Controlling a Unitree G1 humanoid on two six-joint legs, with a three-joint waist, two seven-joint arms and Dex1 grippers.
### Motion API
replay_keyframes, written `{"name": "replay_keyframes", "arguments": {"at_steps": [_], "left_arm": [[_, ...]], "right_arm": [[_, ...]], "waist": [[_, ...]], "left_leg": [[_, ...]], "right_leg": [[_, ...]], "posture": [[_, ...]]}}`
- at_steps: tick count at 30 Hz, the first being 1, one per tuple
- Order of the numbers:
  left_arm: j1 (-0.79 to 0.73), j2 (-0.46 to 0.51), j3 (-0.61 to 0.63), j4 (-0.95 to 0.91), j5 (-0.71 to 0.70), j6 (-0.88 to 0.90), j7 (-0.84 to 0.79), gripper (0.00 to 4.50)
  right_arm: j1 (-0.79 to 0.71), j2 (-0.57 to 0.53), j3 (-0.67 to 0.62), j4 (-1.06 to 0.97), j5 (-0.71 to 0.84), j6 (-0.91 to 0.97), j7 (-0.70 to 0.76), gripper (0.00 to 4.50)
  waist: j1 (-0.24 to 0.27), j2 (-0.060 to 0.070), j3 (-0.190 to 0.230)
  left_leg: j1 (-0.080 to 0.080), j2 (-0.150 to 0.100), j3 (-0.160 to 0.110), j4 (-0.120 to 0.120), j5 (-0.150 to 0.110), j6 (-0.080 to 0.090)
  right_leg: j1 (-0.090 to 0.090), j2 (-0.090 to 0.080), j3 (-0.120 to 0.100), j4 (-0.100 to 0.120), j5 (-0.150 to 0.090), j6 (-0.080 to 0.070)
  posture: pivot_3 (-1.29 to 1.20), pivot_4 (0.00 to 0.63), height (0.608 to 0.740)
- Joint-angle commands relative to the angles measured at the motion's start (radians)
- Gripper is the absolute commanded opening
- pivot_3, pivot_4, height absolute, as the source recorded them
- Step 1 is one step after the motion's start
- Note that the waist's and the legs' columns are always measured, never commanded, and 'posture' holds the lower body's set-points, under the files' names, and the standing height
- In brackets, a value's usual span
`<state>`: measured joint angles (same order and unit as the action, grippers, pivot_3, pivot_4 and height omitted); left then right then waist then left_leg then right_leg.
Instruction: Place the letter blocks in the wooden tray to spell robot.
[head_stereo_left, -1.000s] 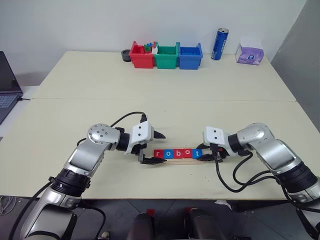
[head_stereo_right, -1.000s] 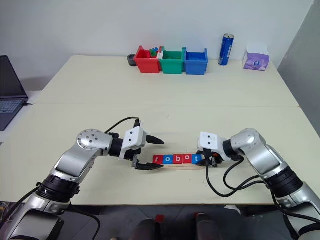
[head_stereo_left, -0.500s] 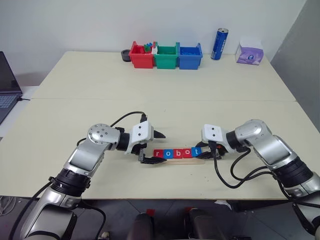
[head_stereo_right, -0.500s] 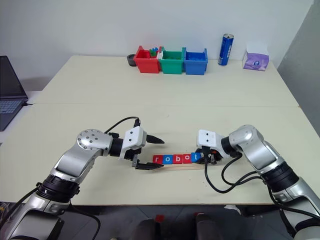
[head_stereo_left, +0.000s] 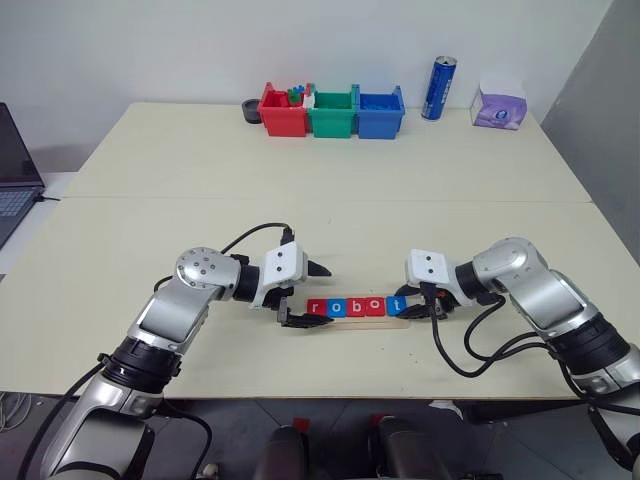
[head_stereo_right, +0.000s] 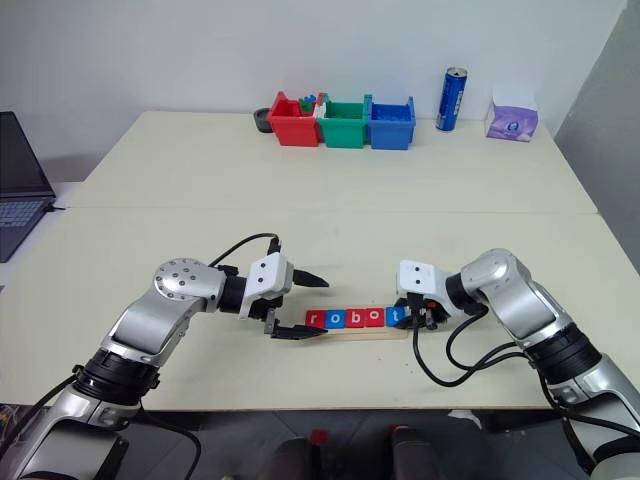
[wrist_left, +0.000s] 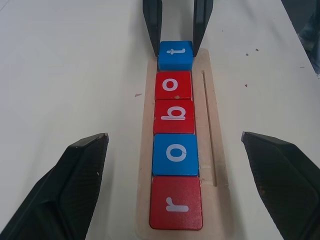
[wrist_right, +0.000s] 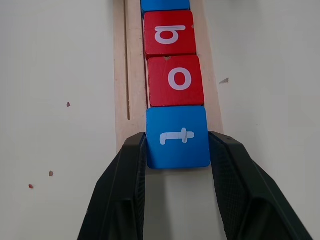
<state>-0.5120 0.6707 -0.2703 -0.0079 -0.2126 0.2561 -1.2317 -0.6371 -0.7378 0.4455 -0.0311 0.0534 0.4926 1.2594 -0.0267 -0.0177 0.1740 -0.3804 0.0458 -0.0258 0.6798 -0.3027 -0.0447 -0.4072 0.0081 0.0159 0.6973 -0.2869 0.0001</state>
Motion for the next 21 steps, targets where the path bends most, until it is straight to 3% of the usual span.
{"name": "replay_keyframes", "arguments": {"at_steps": [1, 3, 11, 20, 21], "left_arm": [[-0.002, -0.001, 0.015, -0.035, -0.001, -0.008, 0.005, 4.5], [-0.002, -0.001, 0.015, -0.035, 0.0, -0.007, 0.006, 4.5], [0.003, 0.002, 0.016, -0.041, -0.002, -0.006, 0.006, 4.5], [0.016, 0.01, 0.028, -0.049, -0.004, -0.001, 0.013, 4.5], [0.019, 0.012, 0.031, -0.051, -0.005, 0.001, 0.015, 4.5]], "right_arm": [[-0.019, 0.005, -0.01, 0.001, -0.011, 0.006, 0.001, 1.46], [-0.021, 0.008, -0.008, 0.005, -0.014, 0.007, 0.002, 1.46], [-0.024, 0.026, -0.026, -0.003, -0.005, 0.023, -0.006, 4.35], [0.091, -0.024, -0.203, -0.211, 0.085, 0.121, -0.093, 4.47], [0.124, -0.031, -0.227, -0.238, 0.088, 0.12, -0.114, 4.3]], "waist": [[0.0, 0.0, 0.0], [0.0, 0.0, 0.0], [0.0, 0.0, 0.0], [0.005, 0.0, 0.0], [0.004, 0.0, 0.0]], "left_leg": [[0.0, 0.0, 0.0, 0.0, 0.0, 0.0], [0.0, 0.0, 0.0, 0.0, 0.0, 0.0], [0.0, 0.0, 0.0, 0.0, 0.0, 0.0], [-0.001, 0.0, -0.001, 0.0, 0.0, 0.0], [-0.001, 0.0, -0.001, 0.0, 0.0, 0.0]], "right_leg": [[0.0, 0.0, 0.0, 0.0, 0.0, 0.0], [0.0, 0.0, 0.0, 0.0, 0.0, 0.0], [0.0, 0.0, 0.0, 0.0, 0.0, 0.0], [0.0, 0.0, -0.001, 0.0, 0.0, 0.0], [0.0, 0.0, -0.001, 0.0, 0.0, 0.0]], "posture": [[0.0, 0.15, 0.74], [0.0, 0.15, 0.74], [0.0, 0.15, 0.74], [0.0, 0.15, 0.74], [0.0, 0.15, 0.74]]}}
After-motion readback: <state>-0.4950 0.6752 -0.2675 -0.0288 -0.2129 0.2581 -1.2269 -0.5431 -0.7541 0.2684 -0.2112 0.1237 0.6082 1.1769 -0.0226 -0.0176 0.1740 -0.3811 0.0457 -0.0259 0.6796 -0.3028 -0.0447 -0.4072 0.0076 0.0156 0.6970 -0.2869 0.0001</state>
